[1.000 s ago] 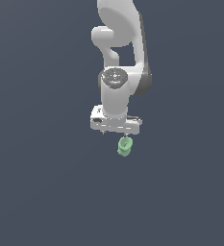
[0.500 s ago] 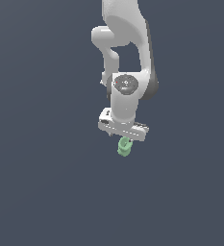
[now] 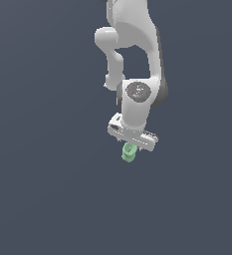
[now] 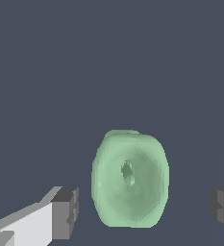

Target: Pick up the object and move it to a goal position.

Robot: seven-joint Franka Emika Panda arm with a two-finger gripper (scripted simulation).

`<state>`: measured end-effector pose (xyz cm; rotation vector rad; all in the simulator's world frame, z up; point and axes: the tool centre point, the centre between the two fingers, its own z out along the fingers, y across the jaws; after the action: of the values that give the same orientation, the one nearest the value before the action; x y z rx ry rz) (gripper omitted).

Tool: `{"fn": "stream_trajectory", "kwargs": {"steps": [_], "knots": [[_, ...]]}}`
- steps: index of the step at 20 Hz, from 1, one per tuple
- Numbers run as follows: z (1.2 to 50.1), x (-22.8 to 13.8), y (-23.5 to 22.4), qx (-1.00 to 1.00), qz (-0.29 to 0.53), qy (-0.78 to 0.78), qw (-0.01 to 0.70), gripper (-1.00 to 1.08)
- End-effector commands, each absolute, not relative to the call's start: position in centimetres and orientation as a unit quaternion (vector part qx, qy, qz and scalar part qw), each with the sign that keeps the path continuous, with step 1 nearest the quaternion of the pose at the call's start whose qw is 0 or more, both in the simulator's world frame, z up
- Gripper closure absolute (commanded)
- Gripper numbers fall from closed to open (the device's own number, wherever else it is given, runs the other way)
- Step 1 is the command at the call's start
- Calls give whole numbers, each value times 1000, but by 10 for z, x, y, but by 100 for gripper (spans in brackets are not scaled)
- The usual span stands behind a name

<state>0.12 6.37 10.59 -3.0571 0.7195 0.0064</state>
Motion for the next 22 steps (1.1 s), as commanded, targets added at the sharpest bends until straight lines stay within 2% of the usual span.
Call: {"fn": "stream_trajectory", "kwargs": {"steps": [1, 10, 22], "knots": [[104, 2, 66, -971, 1, 239, 0, -92], [99, 2, 68, -970, 0, 243, 0, -92], [53, 1, 68, -970, 0, 245, 0, -92]]}}
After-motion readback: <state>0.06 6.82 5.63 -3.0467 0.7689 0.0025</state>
